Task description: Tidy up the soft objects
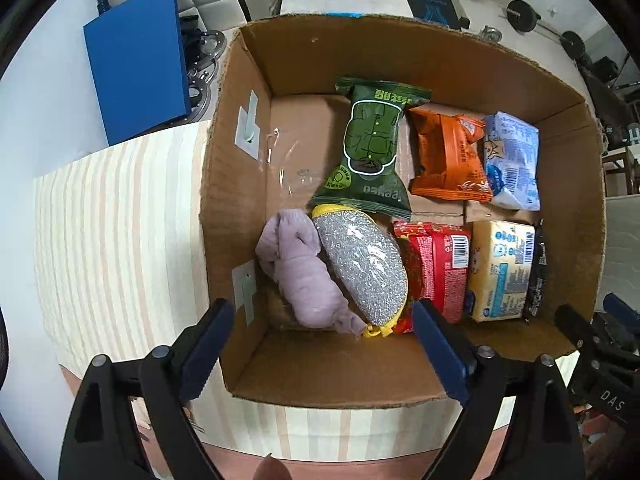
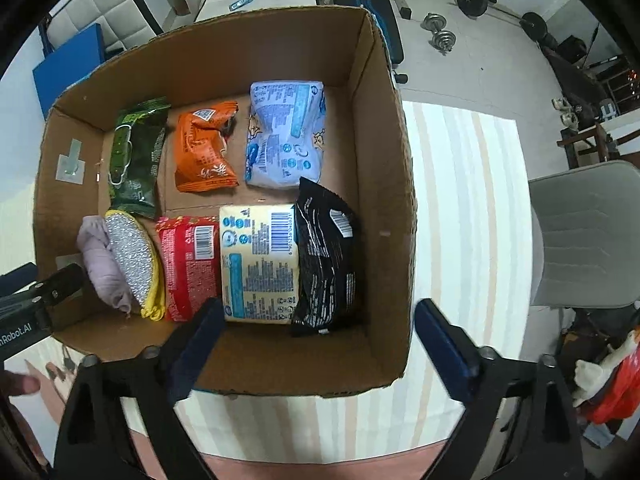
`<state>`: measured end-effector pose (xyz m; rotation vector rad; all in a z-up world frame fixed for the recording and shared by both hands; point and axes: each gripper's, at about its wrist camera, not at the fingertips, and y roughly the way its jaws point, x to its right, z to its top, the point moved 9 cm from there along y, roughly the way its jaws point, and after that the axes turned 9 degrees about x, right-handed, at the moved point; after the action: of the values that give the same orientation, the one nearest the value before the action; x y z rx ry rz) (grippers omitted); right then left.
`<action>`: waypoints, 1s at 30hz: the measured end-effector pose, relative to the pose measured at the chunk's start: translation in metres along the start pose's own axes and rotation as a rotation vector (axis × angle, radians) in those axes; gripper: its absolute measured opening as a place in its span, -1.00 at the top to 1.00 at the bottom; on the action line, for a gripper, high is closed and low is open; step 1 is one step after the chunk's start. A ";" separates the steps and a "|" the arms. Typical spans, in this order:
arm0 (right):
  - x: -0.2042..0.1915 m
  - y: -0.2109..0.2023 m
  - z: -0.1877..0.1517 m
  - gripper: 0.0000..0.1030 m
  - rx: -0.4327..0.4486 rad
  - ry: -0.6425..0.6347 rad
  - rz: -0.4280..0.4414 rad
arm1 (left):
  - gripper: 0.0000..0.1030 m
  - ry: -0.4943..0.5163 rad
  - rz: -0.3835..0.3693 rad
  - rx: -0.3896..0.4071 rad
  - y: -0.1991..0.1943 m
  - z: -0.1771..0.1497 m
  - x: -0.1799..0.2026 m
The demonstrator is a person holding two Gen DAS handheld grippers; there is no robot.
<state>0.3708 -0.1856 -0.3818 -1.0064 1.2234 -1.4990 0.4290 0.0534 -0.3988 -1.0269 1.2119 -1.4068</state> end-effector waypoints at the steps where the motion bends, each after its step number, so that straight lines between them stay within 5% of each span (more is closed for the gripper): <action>1: 0.000 -0.001 -0.002 -0.94 0.004 0.004 0.005 | -0.86 -0.005 -0.006 0.009 -0.006 -0.003 0.002; 3: -0.001 -0.004 -0.006 -0.95 0.014 0.008 0.013 | -1.00 -0.017 -0.016 0.029 -0.012 -0.006 0.001; 19: -0.016 -0.029 -0.032 -1.00 0.082 0.000 0.056 | -1.00 -0.001 -0.029 0.155 -0.065 -0.031 0.012; 30: -0.016 -0.122 -0.070 -1.00 0.259 -0.019 0.118 | -1.00 -0.005 -0.009 0.338 -0.165 -0.072 0.019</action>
<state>0.2888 -0.1450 -0.2743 -0.7615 1.0256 -1.5067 0.3318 0.0512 -0.2462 -0.7997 0.9249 -1.5512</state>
